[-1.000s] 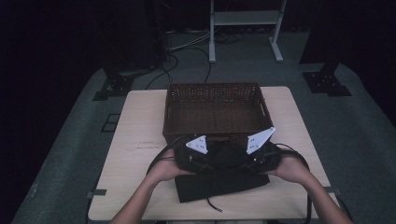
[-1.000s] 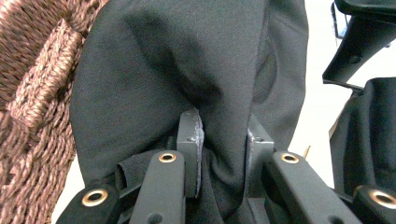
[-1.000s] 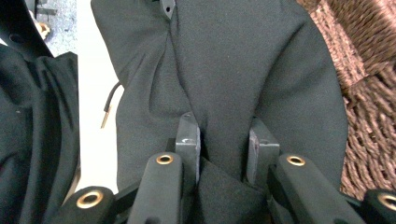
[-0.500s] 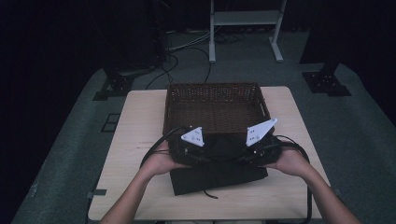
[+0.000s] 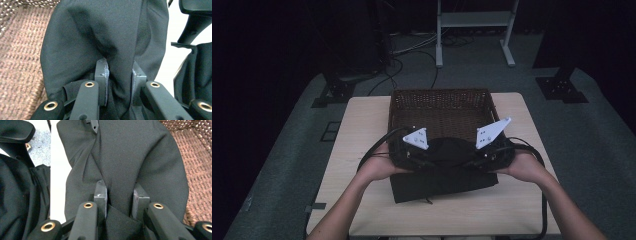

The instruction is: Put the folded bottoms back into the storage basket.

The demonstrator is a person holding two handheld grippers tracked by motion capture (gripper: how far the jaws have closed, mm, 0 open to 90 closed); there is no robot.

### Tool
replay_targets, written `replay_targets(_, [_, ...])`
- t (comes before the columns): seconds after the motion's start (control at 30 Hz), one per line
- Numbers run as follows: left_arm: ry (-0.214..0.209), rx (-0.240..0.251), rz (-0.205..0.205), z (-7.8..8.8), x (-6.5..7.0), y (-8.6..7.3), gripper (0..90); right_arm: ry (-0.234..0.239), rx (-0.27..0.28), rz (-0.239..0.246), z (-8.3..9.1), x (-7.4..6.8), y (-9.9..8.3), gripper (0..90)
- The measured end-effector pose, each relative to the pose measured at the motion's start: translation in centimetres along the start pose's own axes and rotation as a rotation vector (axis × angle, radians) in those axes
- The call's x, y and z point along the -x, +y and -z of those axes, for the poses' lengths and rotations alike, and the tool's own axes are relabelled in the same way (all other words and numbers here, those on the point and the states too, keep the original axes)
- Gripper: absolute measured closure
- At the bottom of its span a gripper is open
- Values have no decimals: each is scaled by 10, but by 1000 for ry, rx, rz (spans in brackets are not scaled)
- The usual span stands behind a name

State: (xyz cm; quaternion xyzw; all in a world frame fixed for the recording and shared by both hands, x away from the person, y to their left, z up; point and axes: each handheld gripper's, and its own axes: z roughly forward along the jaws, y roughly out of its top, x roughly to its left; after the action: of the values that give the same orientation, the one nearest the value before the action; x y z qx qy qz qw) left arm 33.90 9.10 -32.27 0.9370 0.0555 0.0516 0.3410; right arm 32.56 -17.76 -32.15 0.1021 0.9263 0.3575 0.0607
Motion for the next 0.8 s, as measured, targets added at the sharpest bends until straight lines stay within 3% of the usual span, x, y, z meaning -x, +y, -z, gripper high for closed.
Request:
replay_targets(0.6, [9, -11, -17, 17, -17, 19, 734, -21, 19, -5, 18, 13, 19, 705])
replay_targets(0.8, [27, -10, -20, 31, -27, 29, 733, -33, 27, -2, 26, 20, 31, 705])
